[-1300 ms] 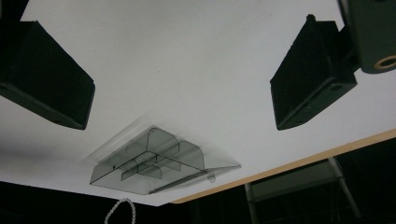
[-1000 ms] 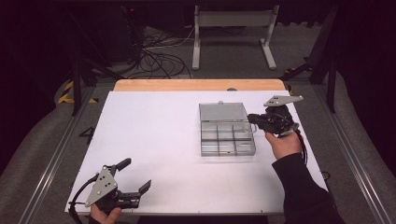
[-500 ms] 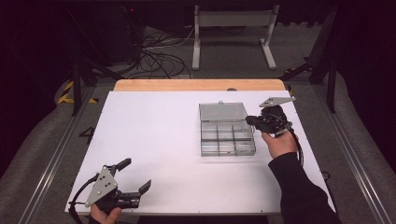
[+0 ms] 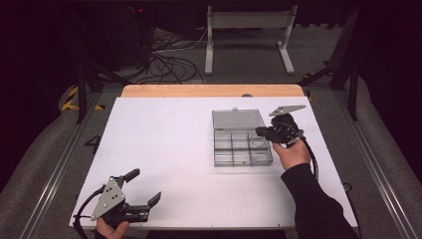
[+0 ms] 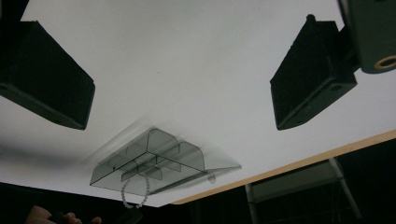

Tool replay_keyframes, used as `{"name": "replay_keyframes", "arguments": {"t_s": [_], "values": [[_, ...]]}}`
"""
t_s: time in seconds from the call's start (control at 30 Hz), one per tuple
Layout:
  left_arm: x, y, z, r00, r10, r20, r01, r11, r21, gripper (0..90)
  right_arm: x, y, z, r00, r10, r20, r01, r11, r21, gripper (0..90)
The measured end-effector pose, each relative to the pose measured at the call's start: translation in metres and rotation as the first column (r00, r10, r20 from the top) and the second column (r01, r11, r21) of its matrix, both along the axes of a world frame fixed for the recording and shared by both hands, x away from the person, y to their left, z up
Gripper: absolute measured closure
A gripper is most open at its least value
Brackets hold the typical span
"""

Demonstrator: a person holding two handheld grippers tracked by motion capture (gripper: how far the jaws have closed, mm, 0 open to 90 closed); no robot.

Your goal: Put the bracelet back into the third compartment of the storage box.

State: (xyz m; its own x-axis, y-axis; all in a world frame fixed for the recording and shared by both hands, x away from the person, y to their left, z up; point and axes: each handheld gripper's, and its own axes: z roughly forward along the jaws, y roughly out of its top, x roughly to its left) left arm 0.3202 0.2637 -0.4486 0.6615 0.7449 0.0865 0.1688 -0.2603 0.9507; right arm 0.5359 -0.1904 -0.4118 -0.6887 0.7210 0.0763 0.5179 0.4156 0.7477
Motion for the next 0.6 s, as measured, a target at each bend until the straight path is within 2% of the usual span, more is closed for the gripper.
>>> {"name": "replay_keyframes", "arguments": {"t_s": [0.37,0.6], "values": [[0.0,0.0,-0.001,1.0,-0.001,-0.008,0.001,1.0,-0.007,7.1,0.006,-0.002,-0.009,0.999,0.001,-0.045,0.001,0.999,0.033,85.8],[0.0,-0.001,-0.001,0.9999,0.0,-0.011,0.0,0.9999,-0.01,7.1,0.009,-0.003,-0.011,0.9991,-0.011,-0.041,0.012,1.0,0.025,85.4]]}}
